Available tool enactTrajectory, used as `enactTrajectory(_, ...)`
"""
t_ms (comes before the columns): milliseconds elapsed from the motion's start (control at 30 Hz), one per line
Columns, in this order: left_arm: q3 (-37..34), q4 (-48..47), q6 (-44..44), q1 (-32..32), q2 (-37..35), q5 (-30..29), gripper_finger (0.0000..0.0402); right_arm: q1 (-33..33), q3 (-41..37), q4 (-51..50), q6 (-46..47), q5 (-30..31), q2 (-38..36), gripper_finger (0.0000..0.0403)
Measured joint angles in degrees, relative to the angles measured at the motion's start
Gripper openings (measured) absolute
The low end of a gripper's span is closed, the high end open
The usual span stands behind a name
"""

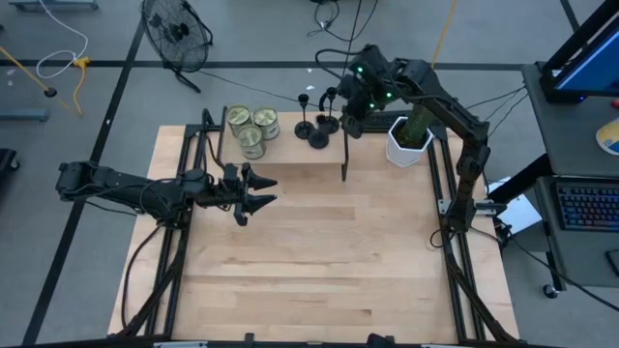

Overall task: Pick & Place candle stick holders
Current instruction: Put the black candle holder on the shelf

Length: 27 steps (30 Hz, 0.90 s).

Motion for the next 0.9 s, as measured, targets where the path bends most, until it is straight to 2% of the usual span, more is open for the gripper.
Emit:
enactTrajectory(667,0.0,0.0,0.0,0.0,0.0,0.0,0.0239,1.2,0.0,2.3,-1.3,0.1,-0.1,0.013)
enactTrajectory(900,0.0,-0.3,1.1,0.2,0.0,0.1,0.0239,1.2,0.0,-4.7,-1.4,0.0,-0.5,0.013)
